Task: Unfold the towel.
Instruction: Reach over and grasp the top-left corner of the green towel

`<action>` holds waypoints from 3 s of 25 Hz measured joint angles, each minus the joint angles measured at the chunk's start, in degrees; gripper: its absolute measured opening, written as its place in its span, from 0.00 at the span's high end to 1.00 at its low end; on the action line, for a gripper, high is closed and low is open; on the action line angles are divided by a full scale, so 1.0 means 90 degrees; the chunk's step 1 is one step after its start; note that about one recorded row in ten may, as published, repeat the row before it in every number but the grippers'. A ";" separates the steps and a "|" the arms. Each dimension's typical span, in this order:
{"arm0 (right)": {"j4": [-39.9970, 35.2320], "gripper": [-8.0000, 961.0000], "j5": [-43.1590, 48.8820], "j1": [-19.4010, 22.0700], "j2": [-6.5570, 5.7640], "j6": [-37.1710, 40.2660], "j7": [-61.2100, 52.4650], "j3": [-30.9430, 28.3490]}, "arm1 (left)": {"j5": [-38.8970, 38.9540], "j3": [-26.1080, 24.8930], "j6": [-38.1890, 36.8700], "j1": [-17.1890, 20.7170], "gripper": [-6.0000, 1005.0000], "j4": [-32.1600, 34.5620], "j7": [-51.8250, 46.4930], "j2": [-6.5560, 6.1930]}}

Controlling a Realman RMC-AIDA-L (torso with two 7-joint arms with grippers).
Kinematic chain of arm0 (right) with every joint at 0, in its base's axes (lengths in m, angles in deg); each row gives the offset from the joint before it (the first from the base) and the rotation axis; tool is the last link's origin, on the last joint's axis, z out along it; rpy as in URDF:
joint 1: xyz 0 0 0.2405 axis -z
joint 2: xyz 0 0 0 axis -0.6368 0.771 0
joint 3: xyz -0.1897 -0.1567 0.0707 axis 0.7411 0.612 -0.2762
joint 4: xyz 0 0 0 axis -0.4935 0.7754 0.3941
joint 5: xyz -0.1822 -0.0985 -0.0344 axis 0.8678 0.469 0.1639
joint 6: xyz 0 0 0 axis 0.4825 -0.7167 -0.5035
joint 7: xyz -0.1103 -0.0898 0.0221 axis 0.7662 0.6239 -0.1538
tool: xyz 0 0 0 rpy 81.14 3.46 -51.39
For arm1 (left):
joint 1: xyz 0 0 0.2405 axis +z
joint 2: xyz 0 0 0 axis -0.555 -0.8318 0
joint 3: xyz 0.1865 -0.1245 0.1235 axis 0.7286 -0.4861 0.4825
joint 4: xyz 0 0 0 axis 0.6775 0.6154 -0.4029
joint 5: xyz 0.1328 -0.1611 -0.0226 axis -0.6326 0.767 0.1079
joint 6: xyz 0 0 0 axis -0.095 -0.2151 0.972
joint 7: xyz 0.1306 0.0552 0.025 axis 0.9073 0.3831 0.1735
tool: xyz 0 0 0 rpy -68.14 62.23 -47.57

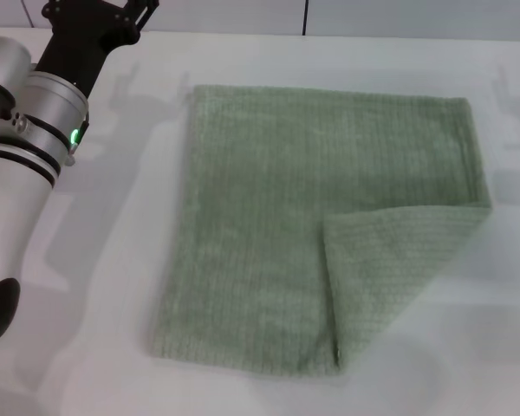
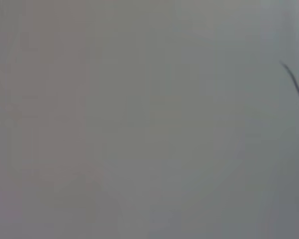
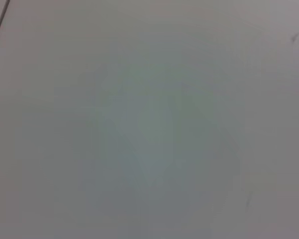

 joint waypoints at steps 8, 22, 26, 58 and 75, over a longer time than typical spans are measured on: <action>0.0026 0.25 -0.0004 0.0046 0.0020 0.0004 -0.0035 0.0033 | -0.0012 0.0072 -0.0014 0.0093 0.14 0.0050 0.0004 0.0003; 0.0036 0.25 -0.0004 0.0105 0.0047 0.0004 -0.0056 0.0073 | 0.0015 0.0034 0.0050 0.0171 0.30 0.0054 -0.0106 0.0006; 0.0065 0.25 -0.0004 0.0106 0.0047 0.0003 -0.0057 0.0076 | -0.0012 0.0122 0.0419 0.0174 0.44 -0.0136 -0.0396 -0.0002; 0.0231 0.25 0.0055 -0.0003 0.0027 0.0316 -0.0057 0.0314 | -0.1832 -0.1095 0.8168 -0.0169 0.99 -0.3585 -0.0793 -0.0145; 0.0221 0.25 0.0055 0.0028 0.0054 0.0286 -0.0057 0.0656 | -0.1355 -0.1503 0.8721 -0.0618 0.99 -0.2926 0.0221 -0.0021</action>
